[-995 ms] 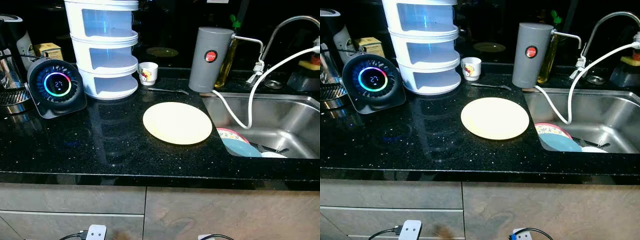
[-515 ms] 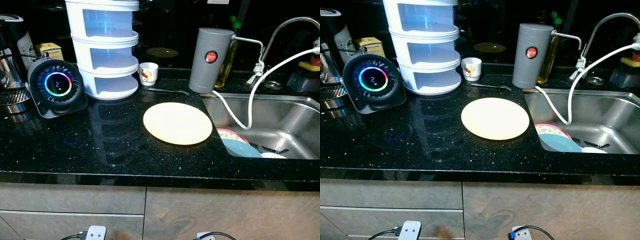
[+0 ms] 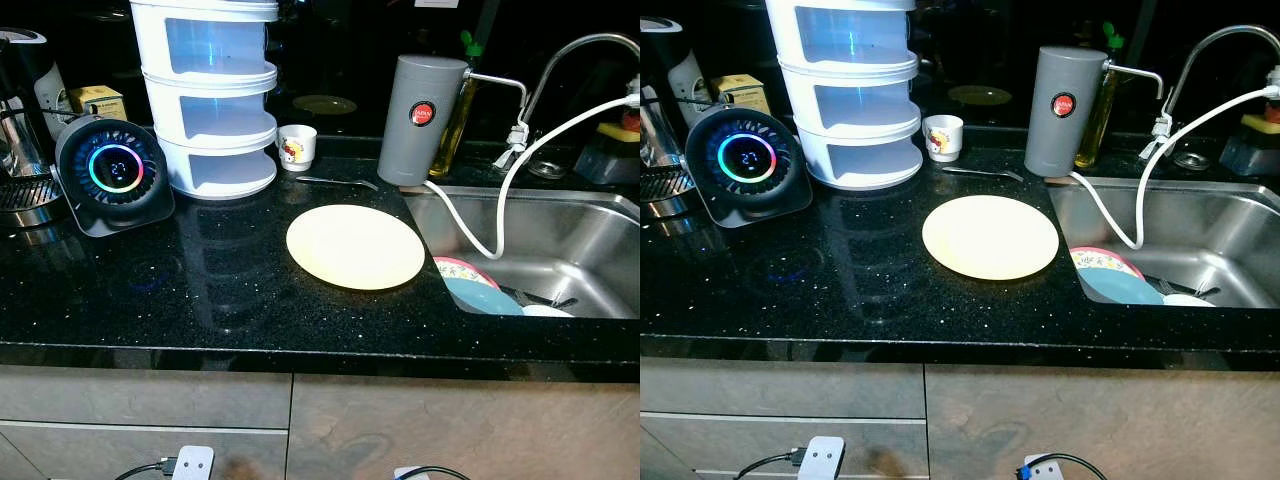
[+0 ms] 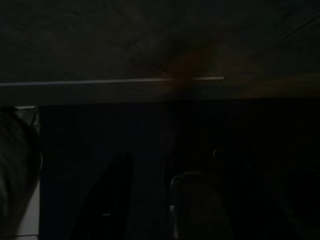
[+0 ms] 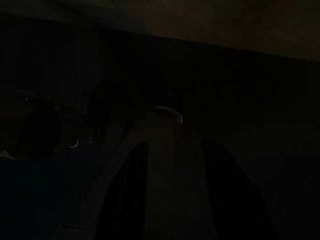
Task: Kitchen organization
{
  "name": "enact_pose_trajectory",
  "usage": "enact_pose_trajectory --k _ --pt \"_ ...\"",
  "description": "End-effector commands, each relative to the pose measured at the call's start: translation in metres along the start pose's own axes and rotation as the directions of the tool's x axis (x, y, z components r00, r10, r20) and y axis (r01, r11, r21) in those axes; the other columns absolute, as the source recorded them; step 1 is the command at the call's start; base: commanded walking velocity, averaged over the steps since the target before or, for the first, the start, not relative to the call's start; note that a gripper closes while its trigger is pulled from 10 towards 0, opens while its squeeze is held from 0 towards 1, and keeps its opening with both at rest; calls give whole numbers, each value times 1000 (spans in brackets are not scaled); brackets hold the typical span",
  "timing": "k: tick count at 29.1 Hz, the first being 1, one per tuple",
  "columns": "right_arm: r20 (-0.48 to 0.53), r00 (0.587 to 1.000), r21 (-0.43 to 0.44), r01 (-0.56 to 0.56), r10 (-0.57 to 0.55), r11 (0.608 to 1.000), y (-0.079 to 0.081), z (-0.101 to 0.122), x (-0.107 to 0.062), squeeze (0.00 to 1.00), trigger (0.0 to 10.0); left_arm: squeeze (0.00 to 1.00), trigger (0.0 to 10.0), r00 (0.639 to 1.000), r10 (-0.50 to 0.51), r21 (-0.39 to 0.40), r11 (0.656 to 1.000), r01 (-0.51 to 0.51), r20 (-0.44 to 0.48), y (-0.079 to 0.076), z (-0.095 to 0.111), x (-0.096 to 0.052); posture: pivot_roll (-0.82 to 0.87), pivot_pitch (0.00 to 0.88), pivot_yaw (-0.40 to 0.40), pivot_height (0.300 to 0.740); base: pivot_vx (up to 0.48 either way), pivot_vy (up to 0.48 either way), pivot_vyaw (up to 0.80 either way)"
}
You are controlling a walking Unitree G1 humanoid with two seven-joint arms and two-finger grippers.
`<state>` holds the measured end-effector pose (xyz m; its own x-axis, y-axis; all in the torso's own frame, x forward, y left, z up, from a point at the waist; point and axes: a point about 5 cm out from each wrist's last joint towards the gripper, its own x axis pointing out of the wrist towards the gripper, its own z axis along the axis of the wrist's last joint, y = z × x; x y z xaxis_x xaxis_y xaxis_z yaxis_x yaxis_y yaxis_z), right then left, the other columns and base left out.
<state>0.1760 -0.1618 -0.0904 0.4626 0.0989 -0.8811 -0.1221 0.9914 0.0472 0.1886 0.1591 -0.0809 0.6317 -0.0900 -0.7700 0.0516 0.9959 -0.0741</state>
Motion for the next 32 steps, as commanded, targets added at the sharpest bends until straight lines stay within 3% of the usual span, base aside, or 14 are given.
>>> enact_pose_trajectory --k 1,32 --pt "-15 1000 -18 1 -1 1000 -2 -4 -1 0 10000 0 10000 1000 -1 -18 1000 1 2 -4 -2 0 51 40 -51 740 0 0 0" --pt "-38 999 -27 3 -4 1000 0 -15 -1 0 10000 0 10000 1000 4 -28 1000 -5 -12 3 -9 -3 45 18 -58 740 0 0 0"
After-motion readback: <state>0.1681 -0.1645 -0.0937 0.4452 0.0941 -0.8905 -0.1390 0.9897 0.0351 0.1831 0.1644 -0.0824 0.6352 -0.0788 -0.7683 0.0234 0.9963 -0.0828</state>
